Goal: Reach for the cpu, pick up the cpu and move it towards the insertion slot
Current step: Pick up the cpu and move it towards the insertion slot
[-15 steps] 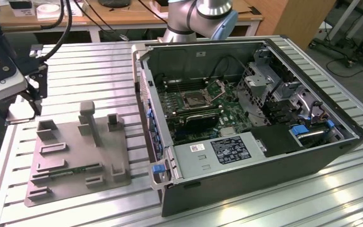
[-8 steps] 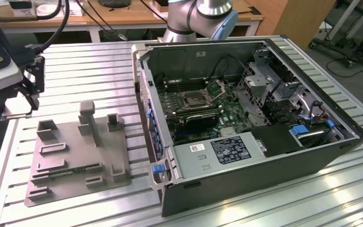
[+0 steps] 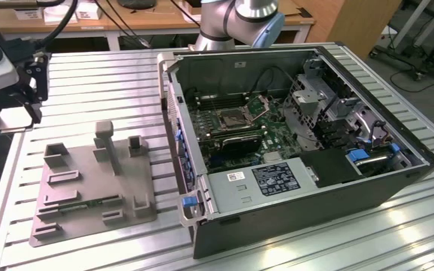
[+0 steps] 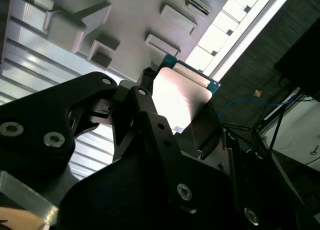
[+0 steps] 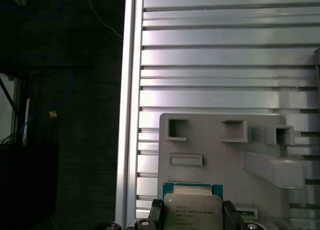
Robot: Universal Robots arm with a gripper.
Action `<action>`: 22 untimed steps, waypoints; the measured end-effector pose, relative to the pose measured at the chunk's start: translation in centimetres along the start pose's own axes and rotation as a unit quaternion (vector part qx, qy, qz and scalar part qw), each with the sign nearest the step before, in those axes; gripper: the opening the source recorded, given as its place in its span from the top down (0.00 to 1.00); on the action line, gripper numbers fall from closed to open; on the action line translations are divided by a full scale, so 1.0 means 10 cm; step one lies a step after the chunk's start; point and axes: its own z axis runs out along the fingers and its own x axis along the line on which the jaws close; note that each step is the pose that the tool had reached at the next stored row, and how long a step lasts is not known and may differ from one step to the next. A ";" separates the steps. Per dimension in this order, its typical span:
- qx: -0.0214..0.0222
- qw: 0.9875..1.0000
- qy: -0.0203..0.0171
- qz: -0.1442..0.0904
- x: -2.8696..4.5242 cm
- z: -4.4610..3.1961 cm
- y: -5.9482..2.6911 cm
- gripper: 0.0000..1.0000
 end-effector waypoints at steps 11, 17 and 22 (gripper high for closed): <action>0.000 1.000 0.000 0.000 -0.012 -0.014 0.000 0.45; 0.000 1.000 0.000 0.000 -0.024 -0.013 0.000 0.45; 0.000 1.000 0.000 0.000 -0.025 -0.059 0.004 0.45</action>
